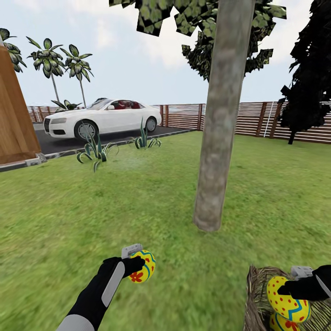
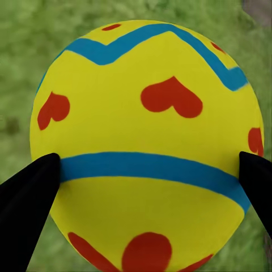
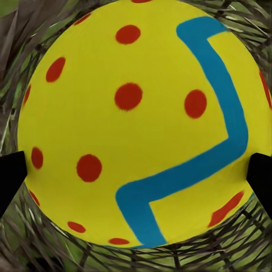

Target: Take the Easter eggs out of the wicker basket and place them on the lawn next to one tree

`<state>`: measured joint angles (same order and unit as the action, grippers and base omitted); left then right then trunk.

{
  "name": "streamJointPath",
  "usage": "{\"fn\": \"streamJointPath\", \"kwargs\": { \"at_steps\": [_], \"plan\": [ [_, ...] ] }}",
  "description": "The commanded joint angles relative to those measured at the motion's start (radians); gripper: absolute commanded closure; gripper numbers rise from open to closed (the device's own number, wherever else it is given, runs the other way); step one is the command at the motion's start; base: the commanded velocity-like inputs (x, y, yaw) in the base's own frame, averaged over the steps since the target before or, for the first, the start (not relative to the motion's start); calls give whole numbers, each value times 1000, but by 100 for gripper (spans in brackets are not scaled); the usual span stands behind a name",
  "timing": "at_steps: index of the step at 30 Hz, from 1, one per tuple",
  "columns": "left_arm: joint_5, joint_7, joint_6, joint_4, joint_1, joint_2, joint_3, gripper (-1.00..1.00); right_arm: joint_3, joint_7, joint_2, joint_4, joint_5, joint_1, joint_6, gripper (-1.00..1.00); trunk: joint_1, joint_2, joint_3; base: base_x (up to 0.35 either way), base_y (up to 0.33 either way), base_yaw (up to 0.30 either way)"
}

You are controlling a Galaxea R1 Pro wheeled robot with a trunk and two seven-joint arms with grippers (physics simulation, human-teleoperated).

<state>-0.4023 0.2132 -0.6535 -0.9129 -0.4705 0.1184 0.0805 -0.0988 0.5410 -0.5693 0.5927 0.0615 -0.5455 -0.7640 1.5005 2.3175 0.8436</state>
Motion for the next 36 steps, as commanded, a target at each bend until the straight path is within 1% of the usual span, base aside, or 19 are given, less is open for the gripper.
{"fn": "streamJointPath", "kwargs": {
  "at_steps": [1,3,6,11,36],
  "plan": [
    [-10,9,-3,-1,0,0,13,100,-5,-2,-1,1,6,-1,-5,100,-4,-7,-2,0,0,0],
    [-11,10,-3,-1,0,0,45,100,-5,-1,-1,1,6,-1,-5,100,-12,-21,-8,0,0,0],
    [-11,9,-3,-1,0,0,57,100,-5,-2,0,1,6,-1,-5,100,-23,-42,-18,0,0,0],
    [-12,9,-3,0,0,-5,52,100,-5,-2,-1,1,6,-1,-5,100,-42,-77,-33,0,0,0],
    [-11,9,-3,0,0,-3,53,100,-5,-2,-4,1,6,-1,-5,100,-138,-252,-112,0,0,0]
  ]
}}
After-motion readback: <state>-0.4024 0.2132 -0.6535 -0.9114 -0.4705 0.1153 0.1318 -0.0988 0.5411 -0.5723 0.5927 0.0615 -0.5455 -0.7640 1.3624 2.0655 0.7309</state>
